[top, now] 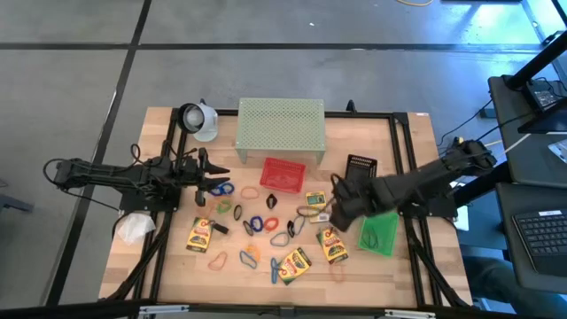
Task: Pick & Place Office Desk Supplies
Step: Put the crayon box into the black bin
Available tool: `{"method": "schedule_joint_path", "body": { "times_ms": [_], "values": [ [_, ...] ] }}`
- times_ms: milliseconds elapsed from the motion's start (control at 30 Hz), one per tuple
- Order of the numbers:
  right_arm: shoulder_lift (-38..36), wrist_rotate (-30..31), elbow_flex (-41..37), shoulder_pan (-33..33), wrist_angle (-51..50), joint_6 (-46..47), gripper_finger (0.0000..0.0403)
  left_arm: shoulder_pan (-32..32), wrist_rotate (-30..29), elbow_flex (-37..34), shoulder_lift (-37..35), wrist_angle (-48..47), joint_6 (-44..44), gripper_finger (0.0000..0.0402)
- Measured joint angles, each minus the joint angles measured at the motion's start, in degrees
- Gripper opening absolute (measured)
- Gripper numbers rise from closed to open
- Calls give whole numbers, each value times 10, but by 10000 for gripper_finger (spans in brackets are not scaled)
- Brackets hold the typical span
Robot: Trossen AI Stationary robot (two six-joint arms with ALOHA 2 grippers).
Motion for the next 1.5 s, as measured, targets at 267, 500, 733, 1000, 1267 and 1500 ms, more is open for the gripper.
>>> {"method": "schedule_joint_path", "body": {
  "times_ms": [267, 500, 733, 1000, 1267, 1500],
  "values": [
    [12, -85, 0, -137, 86, -171, 146, 0, 0, 0, 0, 0, 6, 112],
    [75, -112, 0, -195, 145, -281, 180, 0, 1, 0, 0, 0, 10, 112],
    [156, -155, 0, -214, 238, -366, 168, 0, 2, 0, 0, 0, 10, 112],
    [186, -156, 0, -224, 232, -394, 150, 0, 2, 0, 0, 0, 9, 112],
    [186, -166, 0, -233, 231, -399, 146, 0, 4, 0, 0, 0, 2, 112],
    [187, -170, 0, -234, 232, -393, 146, 0, 4, 0, 0, 0, 2, 112]
  ]
}}
